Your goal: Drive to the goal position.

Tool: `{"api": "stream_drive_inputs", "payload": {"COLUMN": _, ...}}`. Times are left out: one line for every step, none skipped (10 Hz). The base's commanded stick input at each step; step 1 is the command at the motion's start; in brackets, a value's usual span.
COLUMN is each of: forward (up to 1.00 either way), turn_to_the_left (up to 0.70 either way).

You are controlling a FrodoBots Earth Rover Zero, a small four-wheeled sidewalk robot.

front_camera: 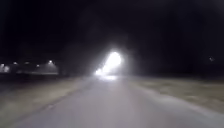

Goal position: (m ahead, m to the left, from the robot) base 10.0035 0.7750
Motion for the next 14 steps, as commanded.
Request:
{"api": "stream_drive_inputs", "payload": {"forward": 1.0, "turn_to_the_left": 0.0}}
{"api": "stream_drive_inputs", "payload": {"forward": 1.0, "turn_to_the_left": 0.0}}
{"api": "stream_drive_inputs", "payload": {"forward": 1.0, "turn_to_the_left": 0.0}}
{"api": "stream_drive_inputs", "payload": {"forward": 1.0, "turn_to_the_left": 0.0}}
{"api": "stream_drive_inputs", "payload": {"forward": 1.0, "turn_to_the_left": 0.0}}
{"api": "stream_drive_inputs", "payload": {"forward": 1.0, "turn_to_the_left": 0.0}}
{"api": "stream_drive_inputs", "payload": {"forward": 1.0, "turn_to_the_left": 0.0}}
{"api": "stream_drive_inputs", "payload": {"forward": 1.0, "turn_to_the_left": 0.0}}
{"api": "stream_drive_inputs", "payload": {"forward": 1.0, "turn_to_the_left": 0.0}}
{"api": "stream_drive_inputs", "payload": {"forward": 1.0, "turn_to_the_left": 0.04}}
{"api": "stream_drive_inputs", "payload": {"forward": 1.0, "turn_to_the_left": 0.05}}
{"api": "stream_drive_inputs", "payload": {"forward": 1.0, "turn_to_the_left": 0.05}}
{"api": "stream_drive_inputs", "payload": {"forward": 1.0, "turn_to_the_left": 0.05}}
{"api": "stream_drive_inputs", "payload": {"forward": 1.0, "turn_to_the_left": 0.05}}
